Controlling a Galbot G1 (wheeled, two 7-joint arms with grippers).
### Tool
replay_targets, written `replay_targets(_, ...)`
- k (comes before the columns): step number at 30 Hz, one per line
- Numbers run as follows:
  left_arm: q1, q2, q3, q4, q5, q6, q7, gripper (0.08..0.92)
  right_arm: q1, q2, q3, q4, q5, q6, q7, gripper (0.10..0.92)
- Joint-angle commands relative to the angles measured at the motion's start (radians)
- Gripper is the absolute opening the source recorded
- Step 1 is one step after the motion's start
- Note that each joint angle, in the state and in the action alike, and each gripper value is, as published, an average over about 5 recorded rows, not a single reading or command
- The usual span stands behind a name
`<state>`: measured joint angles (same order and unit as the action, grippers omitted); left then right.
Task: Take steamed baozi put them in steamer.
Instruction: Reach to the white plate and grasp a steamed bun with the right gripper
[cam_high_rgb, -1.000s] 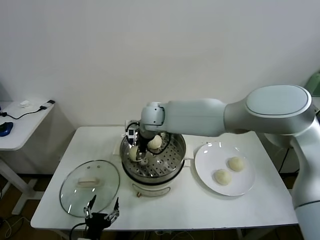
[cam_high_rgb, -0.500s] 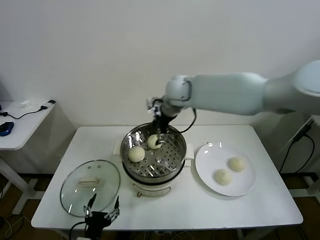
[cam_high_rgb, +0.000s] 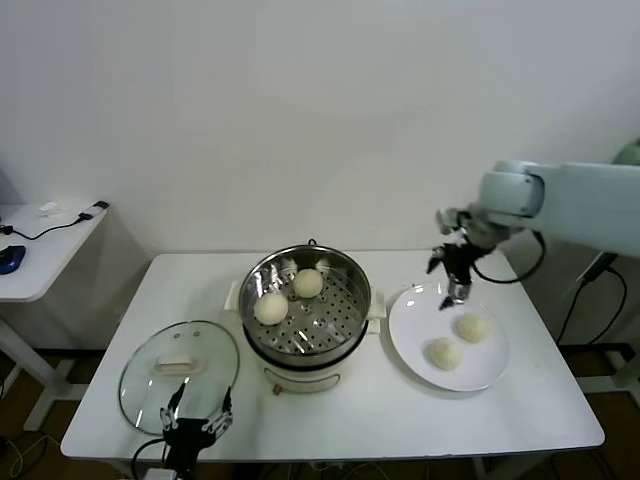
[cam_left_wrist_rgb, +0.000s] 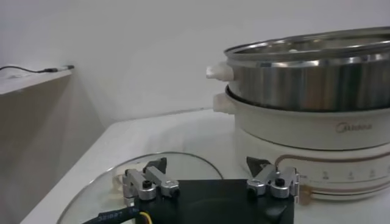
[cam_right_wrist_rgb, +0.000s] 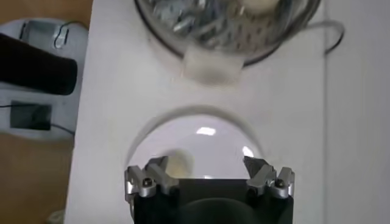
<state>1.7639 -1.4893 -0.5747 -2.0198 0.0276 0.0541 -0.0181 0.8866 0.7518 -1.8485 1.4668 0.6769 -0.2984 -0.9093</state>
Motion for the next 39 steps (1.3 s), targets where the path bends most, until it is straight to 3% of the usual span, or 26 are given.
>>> replay_targets(1,-0.001,-0.002,-0.005,0.001,-0.004,0.0,0.0,0.823,-0.266,-0.158,0.101,-0.012,-0.149,-0.007,0.008,0.823)
replay_targets(11,-0.002,-0.004,-0.008,0.009,-0.005,0.001,0.0,0.823,-0.488,-0.097,0.289,-0.127,-0.2,-0.072,0.1,0.823)
replay_targets(28,0.007,0.002,-0.013,0.007,-0.005,0.001,-0.001,0.823,-0.577,-0.035,0.368,-0.185,-0.205,-0.101,0.144,0.821)
replay_targets(31,0.008,0.002,-0.013,0.005,-0.005,0.001,-0.002,0.823,-0.586,-0.026,0.38,-0.189,-0.205,-0.102,0.15,0.791)
replay_targets(39,0.023,0.0,-0.014,-0.008,-0.002,0.006,-0.004,0.823,-0.513,-0.038,0.331,-0.144,-0.207,-0.102,0.129,0.586)
